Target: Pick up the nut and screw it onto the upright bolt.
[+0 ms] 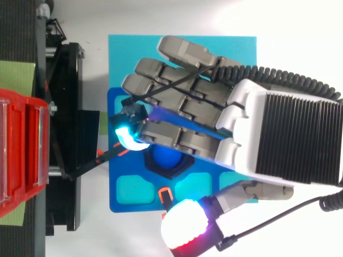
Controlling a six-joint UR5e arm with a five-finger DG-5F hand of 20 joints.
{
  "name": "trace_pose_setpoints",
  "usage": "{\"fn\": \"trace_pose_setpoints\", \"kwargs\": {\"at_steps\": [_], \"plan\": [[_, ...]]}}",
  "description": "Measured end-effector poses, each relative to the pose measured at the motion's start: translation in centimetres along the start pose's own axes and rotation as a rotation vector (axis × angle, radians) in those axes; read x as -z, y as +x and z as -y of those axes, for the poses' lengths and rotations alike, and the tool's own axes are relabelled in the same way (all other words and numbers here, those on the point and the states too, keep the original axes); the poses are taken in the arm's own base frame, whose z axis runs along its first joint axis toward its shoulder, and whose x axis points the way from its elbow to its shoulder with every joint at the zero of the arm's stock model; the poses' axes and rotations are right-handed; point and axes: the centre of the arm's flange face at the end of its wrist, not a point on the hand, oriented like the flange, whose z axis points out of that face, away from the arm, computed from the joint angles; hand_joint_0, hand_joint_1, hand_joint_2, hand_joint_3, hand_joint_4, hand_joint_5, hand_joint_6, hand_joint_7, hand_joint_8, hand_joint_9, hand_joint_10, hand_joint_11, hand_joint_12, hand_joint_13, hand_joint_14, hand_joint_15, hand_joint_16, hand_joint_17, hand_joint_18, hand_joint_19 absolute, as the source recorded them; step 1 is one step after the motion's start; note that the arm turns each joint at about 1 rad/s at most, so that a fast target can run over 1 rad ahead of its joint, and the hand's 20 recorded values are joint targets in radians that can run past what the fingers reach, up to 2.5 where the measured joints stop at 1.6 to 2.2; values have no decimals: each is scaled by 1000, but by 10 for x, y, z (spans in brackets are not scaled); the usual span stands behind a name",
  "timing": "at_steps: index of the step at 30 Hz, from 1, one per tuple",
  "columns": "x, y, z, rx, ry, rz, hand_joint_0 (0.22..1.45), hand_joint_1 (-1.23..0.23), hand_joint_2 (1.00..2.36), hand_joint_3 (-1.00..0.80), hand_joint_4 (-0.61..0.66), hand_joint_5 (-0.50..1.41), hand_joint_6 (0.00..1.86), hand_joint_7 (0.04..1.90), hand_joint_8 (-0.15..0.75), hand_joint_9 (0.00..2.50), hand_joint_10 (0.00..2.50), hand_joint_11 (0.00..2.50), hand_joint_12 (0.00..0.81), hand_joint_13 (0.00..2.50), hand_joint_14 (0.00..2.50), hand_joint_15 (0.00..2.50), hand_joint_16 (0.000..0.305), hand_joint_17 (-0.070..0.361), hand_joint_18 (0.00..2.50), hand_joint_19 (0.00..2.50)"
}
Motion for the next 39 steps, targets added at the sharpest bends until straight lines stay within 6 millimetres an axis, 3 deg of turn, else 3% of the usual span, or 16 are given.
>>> {"fn": "trace_pose_setpoints", "kwargs": {"at_steps": [8, 16, 25, 32, 39], "plan": [[-1, -3, 14, 1, -7, 1, 493, -19, 1000, -500, 277, -156, 503, 1070, 284, 341, 0, 0, 374, 316, 0, 0, 46, 104, 99, 0], [-2, -5, 28, 0, -16, 2, 503, -78, 1000, -500, 286, -108, 502, 1266, 308, 523, 0, 0, 338, 497, 0, 0, 40, 91, 246, 0], [-4, -9, 42, -3, -29, 5, 526, -152, 1000, -500, 267, 2, 500, 1436, 328, 911, 0, 0, 273, 754, 0, 0, 29, 65, 455, 0], [-11, -29, 49, -2, -54, 8, 536, -177, 1000, -500, 243, 23, 502, 1370, 312, 1089, 0, 0, 248, 863, 0, 0, 24, 54, 527, 0], [-16, -46, 53, 1, -55, 0, 522, -137, 1000, -500, 248, -108, 504, 946, 289, 876, 0, 0, 285, 734, 0, 0, 31, 69, 446, 0]]}}
